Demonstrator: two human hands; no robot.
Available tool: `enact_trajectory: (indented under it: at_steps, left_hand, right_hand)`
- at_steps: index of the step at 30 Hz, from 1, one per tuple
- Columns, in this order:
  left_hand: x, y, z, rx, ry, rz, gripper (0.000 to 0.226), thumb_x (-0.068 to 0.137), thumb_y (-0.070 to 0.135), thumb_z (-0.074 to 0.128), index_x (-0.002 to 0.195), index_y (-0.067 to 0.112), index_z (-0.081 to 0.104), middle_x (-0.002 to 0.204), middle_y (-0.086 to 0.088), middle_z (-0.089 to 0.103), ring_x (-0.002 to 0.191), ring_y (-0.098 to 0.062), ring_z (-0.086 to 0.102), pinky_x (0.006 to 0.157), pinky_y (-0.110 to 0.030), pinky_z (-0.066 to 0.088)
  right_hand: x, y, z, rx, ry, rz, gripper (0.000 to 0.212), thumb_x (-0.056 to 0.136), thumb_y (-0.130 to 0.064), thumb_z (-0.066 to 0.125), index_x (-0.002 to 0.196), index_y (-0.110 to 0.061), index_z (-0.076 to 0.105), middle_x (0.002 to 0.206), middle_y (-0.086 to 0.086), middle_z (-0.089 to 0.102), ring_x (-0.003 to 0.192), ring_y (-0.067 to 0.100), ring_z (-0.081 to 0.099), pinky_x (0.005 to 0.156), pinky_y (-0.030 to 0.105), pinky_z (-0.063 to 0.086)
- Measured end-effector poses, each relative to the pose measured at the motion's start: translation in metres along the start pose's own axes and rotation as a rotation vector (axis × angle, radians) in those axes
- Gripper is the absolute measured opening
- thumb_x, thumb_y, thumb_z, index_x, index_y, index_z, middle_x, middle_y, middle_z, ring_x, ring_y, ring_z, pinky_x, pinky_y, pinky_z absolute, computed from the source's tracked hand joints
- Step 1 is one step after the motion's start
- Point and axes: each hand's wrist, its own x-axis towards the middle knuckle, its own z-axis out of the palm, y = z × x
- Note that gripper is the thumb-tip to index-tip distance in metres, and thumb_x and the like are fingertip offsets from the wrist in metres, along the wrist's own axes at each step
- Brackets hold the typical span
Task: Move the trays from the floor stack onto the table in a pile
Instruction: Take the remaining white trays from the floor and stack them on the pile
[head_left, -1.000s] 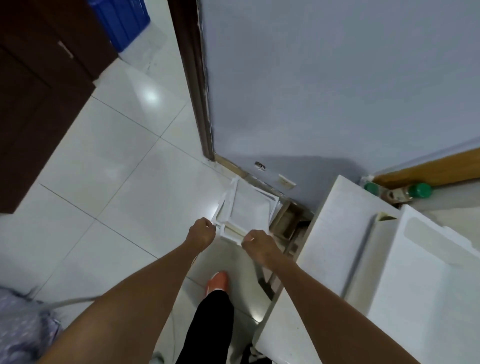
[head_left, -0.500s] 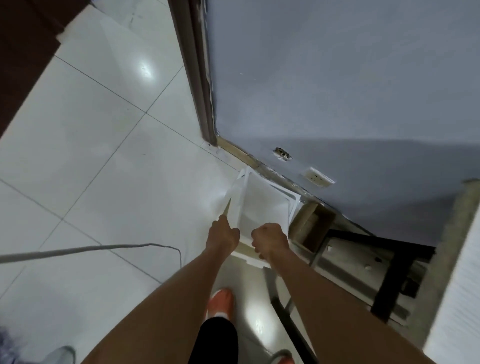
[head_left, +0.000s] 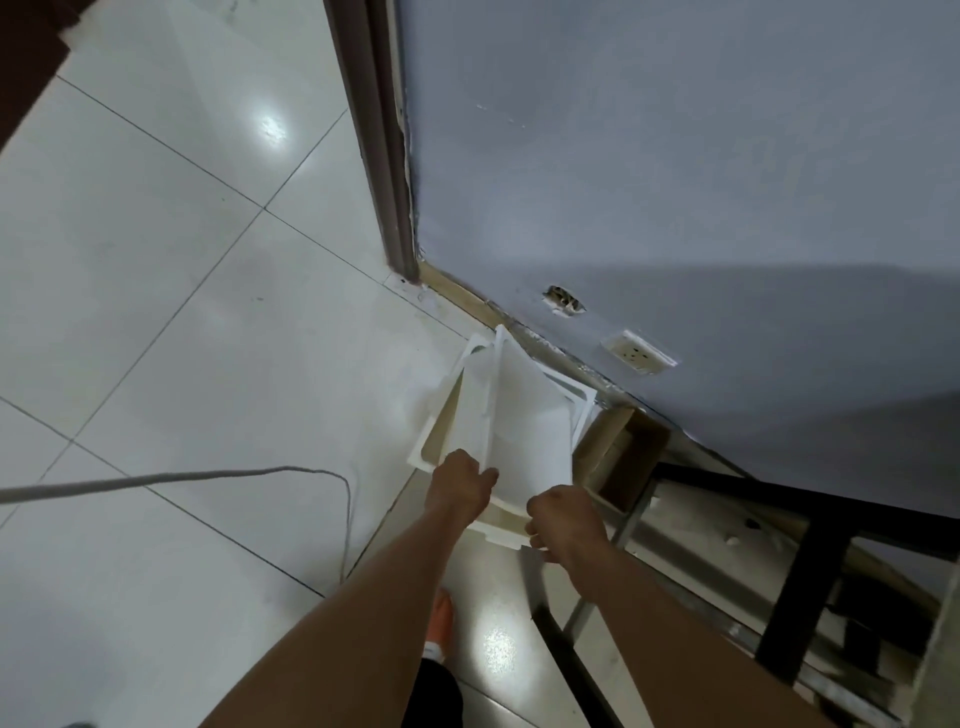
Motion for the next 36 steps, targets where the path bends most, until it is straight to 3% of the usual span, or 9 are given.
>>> enact_trajectory:
  at_steps: [4, 8, 13, 18, 21, 26, 30, 33, 36]
  left_hand:
    - [-0.036, 0.024, -0.002, -0.178, -0.030, 0.035, 0.029, 0.089, 0.026, 0.052, 0.063, 0.016, 0.043, 0.071, -0.012, 0.062, 0.079, -0.033, 0.070, 0.068, -0.038, 0.051]
    - [-0.086, 0.045, -0.018, -0.354, 0.045, 0.035, 0.030, 0.090, 0.022, 0.052, 0.062, 0.015, 0.043, 0.071, -0.015, 0.066, 0.059, -0.022, 0.065, 0.049, -0.021, 0.042]
    - [-0.168, 0.067, -0.042, -0.583, 0.100, 0.090, 0.024, 0.088, 0.016, 0.055, 0.066, 0.008, 0.050, 0.065, -0.010, 0.061, 0.050, -0.014, 0.059, 0.044, -0.013, 0.043]
    - [-0.246, 0.087, -0.076, -0.732, 0.248, 0.170, 0.034, 0.080, 0.011, 0.059, 0.054, 0.013, 0.037, 0.046, -0.002, 0.043, 0.047, -0.019, 0.050, 0.048, -0.026, 0.043]
    - [-0.291, 0.095, -0.092, -0.690, 0.320, 0.282, 0.035, 0.075, 0.014, 0.060, 0.053, 0.014, 0.032, 0.052, -0.002, 0.029, 0.054, -0.018, 0.034, 0.053, -0.029, 0.032]
    - [-0.360, 0.108, -0.123, -0.568, 0.492, 0.385, 0.036, 0.074, 0.040, 0.055, 0.053, 0.017, 0.036, 0.050, 0.006, 0.040, 0.052, -0.018, 0.039, 0.055, -0.033, 0.037]
    - [-0.408, 0.115, -0.160, -0.627, 0.732, 0.340, 0.029, 0.087, 0.041, 0.051, 0.079, 0.014, 0.051, 0.087, -0.005, 0.059, 0.079, -0.026, 0.056, 0.074, -0.038, 0.046]
    - [-0.421, 0.114, -0.190, -0.761, 0.797, 0.313, 0.036, 0.089, 0.040, 0.051, 0.099, 0.006, 0.053, 0.113, -0.014, 0.052, 0.103, -0.030, 0.052, 0.089, -0.039, 0.045]
    - [-0.447, 0.113, -0.206, -0.824, 0.804, 0.348, 0.041, 0.091, 0.043, 0.045, 0.108, 0.006, 0.053, 0.121, -0.018, 0.053, 0.112, -0.035, 0.051, 0.099, -0.048, 0.043]
  right_hand:
    - [-0.030, -0.004, -0.013, 0.081, 0.016, 0.058, 0.020, 0.083, -0.013, 0.049, 0.091, -0.003, 0.064, 0.097, 0.021, 0.070, 0.092, 0.038, 0.068, 0.078, 0.049, 0.060]
    - [-0.073, -0.016, -0.032, 0.325, -0.014, 0.147, 0.018, 0.094, -0.022, 0.048, 0.105, -0.008, 0.050, 0.111, 0.021, 0.059, 0.100, 0.036, 0.062, 0.052, 0.032, 0.050]
    - [-0.112, -0.028, -0.059, 0.551, -0.135, 0.215, 0.035, 0.092, -0.037, 0.057, 0.110, -0.009, 0.048, 0.117, 0.019, 0.049, 0.106, 0.042, 0.055, 0.075, 0.049, 0.057]
    - [-0.166, -0.037, -0.082, 0.710, -0.296, 0.116, 0.037, 0.079, -0.014, 0.062, 0.111, 0.002, 0.058, 0.103, 0.027, 0.062, 0.073, 0.039, 0.063, 0.078, 0.059, 0.057]
    - [-0.220, -0.046, -0.097, 0.807, -0.319, 0.005, 0.027, 0.078, 0.001, 0.048, 0.103, 0.008, 0.057, 0.102, 0.033, 0.068, 0.078, 0.045, 0.069, 0.069, 0.052, 0.059]
    - [-0.293, -0.057, -0.122, 0.795, -0.291, -0.149, 0.031, 0.079, 0.009, 0.043, 0.106, 0.008, 0.059, 0.090, 0.024, 0.067, 0.079, 0.040, 0.065, 0.059, 0.050, 0.059]
    - [-0.342, -0.042, -0.145, 0.674, -0.258, -0.235, 0.036, 0.080, 0.009, 0.042, 0.113, 0.005, 0.053, 0.090, 0.020, 0.061, 0.077, 0.037, 0.062, 0.056, 0.051, 0.058]
    - [-0.375, -0.025, -0.161, 0.600, -0.278, -0.287, 0.031, 0.081, 0.010, 0.043, 0.109, 0.001, 0.054, 0.095, 0.018, 0.063, 0.078, 0.034, 0.063, 0.068, 0.054, 0.057]
    - [-0.405, 0.003, -0.183, 0.549, -0.289, -0.368, 0.034, 0.079, 0.011, 0.043, 0.109, 0.000, 0.054, 0.095, 0.018, 0.065, 0.078, 0.033, 0.064, 0.076, 0.057, 0.057]
